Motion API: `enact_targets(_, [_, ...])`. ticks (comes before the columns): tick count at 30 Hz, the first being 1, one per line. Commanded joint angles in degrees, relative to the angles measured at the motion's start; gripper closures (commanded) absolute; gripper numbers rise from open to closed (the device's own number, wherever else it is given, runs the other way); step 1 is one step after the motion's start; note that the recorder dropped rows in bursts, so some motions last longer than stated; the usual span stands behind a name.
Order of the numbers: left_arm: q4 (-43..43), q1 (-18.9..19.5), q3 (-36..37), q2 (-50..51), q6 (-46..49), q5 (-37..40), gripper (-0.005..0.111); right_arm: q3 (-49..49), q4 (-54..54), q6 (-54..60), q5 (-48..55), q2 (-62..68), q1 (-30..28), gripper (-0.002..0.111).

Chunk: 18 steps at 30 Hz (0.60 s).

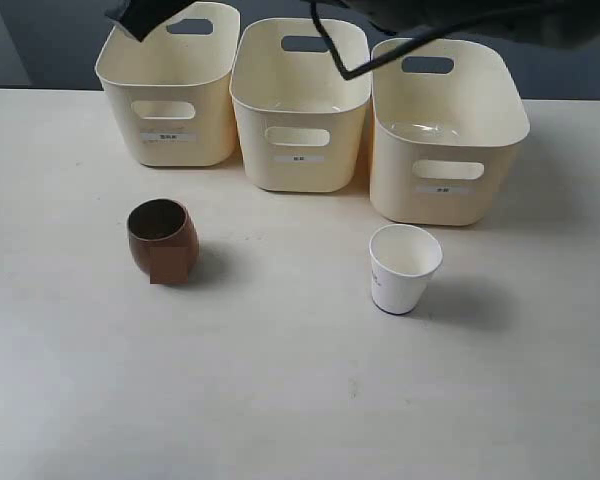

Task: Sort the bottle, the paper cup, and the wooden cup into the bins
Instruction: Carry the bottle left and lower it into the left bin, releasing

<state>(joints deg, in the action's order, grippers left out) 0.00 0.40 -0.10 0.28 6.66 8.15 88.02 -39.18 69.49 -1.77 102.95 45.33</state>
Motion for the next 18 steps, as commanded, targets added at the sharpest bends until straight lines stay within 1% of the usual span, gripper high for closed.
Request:
enact_targets(1, [0.00, 0.03, 0.10, -0.28, -0.10, -0.40, 0.107, 6.62, 0.58, 0.41, -0.88, 6.46, 0.01, 0.109])
enact_targets(9, [0.00, 0.03, 0.10, -0.28, -0.10, -0.40, 0.107, 18.09, 0.66, 0.41, -1.35, 18.26, -0.78, 0.109])
enact_targets(18, [0.00, 0.03, 0.10, -0.28, -0.10, -0.40, 0.107, 23.04, -2.32, -1.07, -1.15, 25.66, -4.21, 0.109])
